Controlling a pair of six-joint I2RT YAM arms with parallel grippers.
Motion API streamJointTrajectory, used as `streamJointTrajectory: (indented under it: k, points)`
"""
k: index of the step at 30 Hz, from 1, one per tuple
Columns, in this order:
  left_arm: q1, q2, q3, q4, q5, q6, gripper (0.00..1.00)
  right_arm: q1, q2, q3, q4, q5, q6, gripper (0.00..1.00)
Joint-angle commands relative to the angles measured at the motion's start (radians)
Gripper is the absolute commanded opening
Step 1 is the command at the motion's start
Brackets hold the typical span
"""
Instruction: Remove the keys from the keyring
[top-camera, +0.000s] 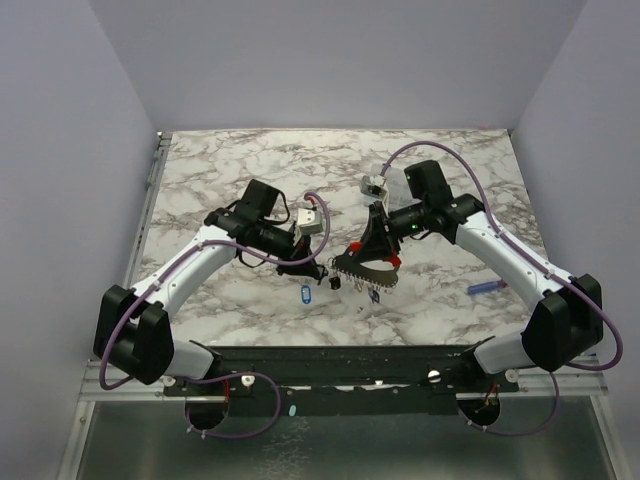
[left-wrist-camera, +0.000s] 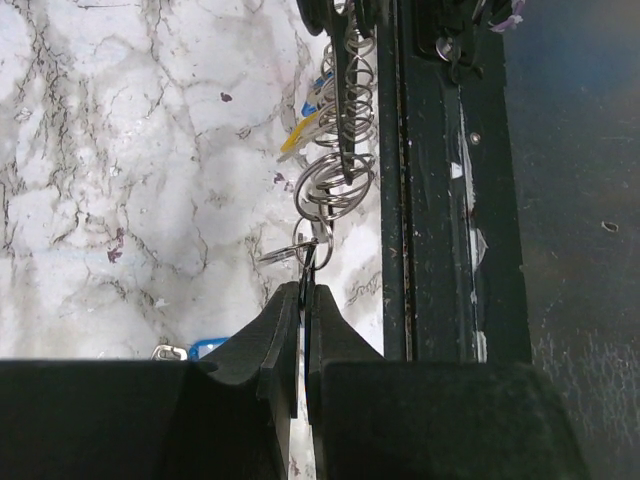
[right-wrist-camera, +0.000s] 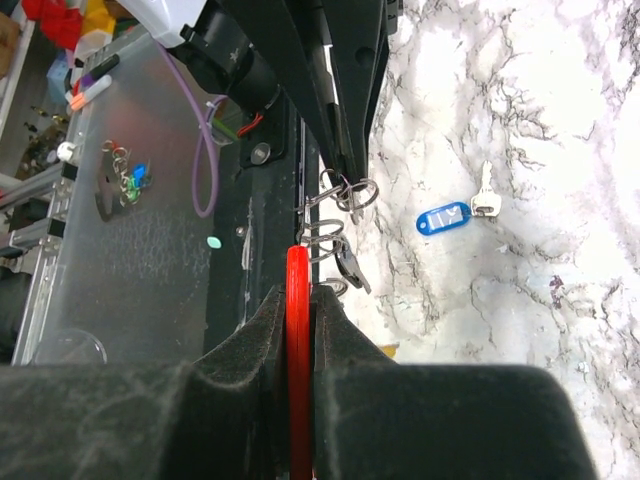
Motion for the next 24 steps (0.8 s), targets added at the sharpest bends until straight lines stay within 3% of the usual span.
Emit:
streamJointTrajectory:
  k: [1, 10, 24]
  points:
    - [0.003, -0.029, 0.044, -0.069, -0.005, 0.053, 0.0, 0.006, -0.021, -0.017, -0.005, 0.025, -0.021, 0.01]
    - [0.003, -0.029, 0.082, -0.112, 0.013, 0.064, 0.0, 0.005, 0.006, -0.049, 0.031, 0.045, -0.024, 0.01]
    - [-0.003, -0.007, 0.149, -0.112, -0.141, 0.027, 0.0, 0.005, -0.024, -0.232, 0.291, 0.028, 0.023, 0.04]
